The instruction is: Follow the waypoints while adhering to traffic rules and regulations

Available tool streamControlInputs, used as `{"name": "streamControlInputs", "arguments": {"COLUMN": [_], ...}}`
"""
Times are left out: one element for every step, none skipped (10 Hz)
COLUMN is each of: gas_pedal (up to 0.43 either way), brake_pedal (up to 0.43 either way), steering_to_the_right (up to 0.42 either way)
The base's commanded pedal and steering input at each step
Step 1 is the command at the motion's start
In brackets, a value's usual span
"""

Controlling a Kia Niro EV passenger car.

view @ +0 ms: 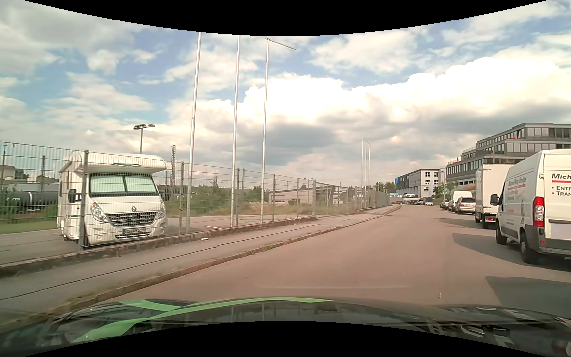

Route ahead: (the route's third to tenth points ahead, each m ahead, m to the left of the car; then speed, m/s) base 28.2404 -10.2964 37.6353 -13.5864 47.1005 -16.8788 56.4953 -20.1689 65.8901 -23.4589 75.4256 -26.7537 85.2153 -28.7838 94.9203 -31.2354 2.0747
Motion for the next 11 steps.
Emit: {"name": "streamControlInputs", "arguments": {"gas_pedal": [0.15,0.15,0.15,0.15,0.15,0.15,0.15,0.15,0.15,0.15,0.15], "brake_pedal": [0.0,0.0,0.0,0.0,0.0,0.0,0.0,0.0,0.0,0.0,0.0], "steering_to_the_right": [0.458,0.455,0.448,0.437,0.423,0.41,0.401,0.394,0.38,0.359,0.327]}}
